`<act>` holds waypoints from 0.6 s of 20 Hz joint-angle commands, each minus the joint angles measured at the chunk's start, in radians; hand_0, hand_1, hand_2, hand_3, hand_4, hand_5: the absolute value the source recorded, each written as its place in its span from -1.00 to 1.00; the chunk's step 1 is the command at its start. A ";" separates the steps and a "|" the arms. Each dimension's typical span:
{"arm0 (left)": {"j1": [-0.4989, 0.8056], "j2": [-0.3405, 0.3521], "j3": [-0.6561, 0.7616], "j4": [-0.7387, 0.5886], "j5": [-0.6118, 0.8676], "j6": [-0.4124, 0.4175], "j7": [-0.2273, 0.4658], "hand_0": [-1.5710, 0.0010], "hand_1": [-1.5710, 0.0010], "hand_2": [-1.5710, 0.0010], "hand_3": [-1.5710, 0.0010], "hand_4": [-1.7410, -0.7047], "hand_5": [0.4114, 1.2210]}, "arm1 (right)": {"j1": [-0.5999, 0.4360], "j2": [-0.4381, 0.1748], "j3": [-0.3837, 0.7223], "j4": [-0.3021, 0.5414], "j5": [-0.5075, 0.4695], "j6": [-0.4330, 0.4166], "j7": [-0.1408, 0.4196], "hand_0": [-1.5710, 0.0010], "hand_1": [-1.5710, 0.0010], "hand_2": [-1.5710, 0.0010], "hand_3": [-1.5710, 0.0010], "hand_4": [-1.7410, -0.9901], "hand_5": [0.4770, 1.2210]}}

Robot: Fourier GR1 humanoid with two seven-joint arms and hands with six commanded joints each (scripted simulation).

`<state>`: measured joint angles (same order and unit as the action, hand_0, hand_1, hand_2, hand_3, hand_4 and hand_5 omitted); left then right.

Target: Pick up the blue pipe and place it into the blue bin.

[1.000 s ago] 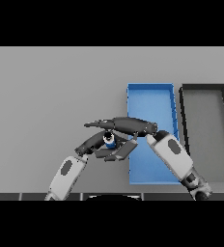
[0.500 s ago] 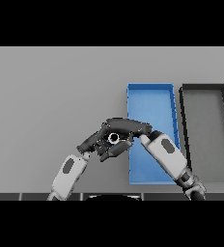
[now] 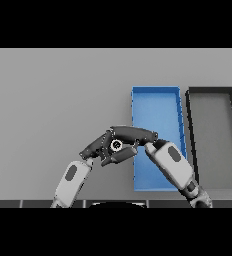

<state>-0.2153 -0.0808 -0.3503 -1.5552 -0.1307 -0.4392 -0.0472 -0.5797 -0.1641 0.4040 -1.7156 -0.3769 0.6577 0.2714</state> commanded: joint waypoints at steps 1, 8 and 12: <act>0.011 0.004 -0.001 -0.008 -0.014 0.001 -0.007 -0.84 -0.74 -0.70 -0.34 -0.78 1.00 | 0.005 0.002 0.001 -0.008 0.012 -0.011 -0.003 -0.98 -0.98 -0.98 -0.97 -0.35 0.94; 0.007 0.019 0.018 0.006 -0.069 -0.097 0.014 0.61 0.63 0.64 0.72 0.25 0.41 | 0.011 0.043 -0.025 -0.020 0.059 -0.012 0.058 -1.00 -1.00 -1.00 -0.99 -0.35 0.99; 0.008 0.028 0.036 0.011 -0.057 -0.100 0.072 0.84 0.85 0.85 0.89 0.45 -0.22 | 0.007 0.062 -0.041 -0.017 0.101 -0.004 0.013 -1.00 -1.00 -1.00 -1.00 -0.36 0.99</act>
<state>-0.2071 -0.0531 -0.3142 -1.5444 -0.1882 -0.5392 0.0259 -0.5726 -0.1023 0.3626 -1.7331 -0.2750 0.6562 0.2822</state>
